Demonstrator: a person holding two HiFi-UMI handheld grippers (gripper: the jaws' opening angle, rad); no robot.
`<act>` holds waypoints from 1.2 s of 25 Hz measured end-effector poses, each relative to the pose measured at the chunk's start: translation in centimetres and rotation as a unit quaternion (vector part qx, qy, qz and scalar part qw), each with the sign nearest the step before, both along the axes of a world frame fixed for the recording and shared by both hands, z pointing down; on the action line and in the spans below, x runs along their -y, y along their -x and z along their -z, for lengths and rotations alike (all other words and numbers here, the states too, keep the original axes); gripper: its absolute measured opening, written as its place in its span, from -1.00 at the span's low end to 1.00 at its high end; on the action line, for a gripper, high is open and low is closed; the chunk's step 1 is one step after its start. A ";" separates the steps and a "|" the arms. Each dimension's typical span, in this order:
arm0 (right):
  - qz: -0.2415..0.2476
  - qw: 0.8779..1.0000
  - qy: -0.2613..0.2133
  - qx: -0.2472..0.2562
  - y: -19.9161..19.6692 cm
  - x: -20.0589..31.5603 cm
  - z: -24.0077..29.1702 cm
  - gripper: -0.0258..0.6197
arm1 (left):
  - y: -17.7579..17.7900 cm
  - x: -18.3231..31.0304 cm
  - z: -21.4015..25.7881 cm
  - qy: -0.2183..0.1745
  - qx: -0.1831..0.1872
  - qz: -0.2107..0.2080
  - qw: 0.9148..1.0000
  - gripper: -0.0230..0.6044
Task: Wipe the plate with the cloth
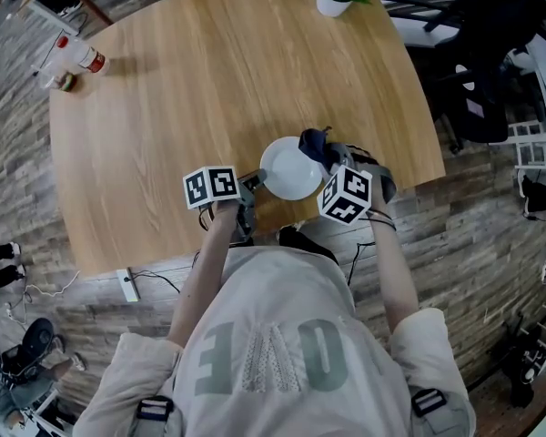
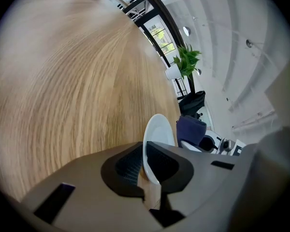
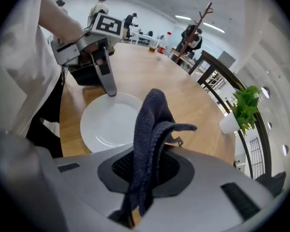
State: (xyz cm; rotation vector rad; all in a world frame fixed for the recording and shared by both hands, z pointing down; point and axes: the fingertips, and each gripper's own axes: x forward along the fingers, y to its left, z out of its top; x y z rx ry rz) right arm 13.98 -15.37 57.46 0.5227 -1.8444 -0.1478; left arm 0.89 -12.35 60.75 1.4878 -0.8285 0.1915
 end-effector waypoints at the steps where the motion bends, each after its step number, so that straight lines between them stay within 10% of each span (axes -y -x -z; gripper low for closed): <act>1: 0.011 1.000 0.002 -0.013 0.1 0.0 -0.5 -0.73 | 0.0 0.0 0.0 -0.001 0.000 0.001 1.000 -0.82; 23: 0.049 0.996 0.058 -0.043 1.9 -8.2 -2.1 -0.73 | -0.1 0.7 0.1 -0.015 -0.002 0.020 1.000 -0.83; 30: 0.027 0.998 0.022 -0.045 1.4 -3.7 0.0 -0.73 | -0.3 0.5 0.2 -0.014 -0.002 0.006 1.000 -0.83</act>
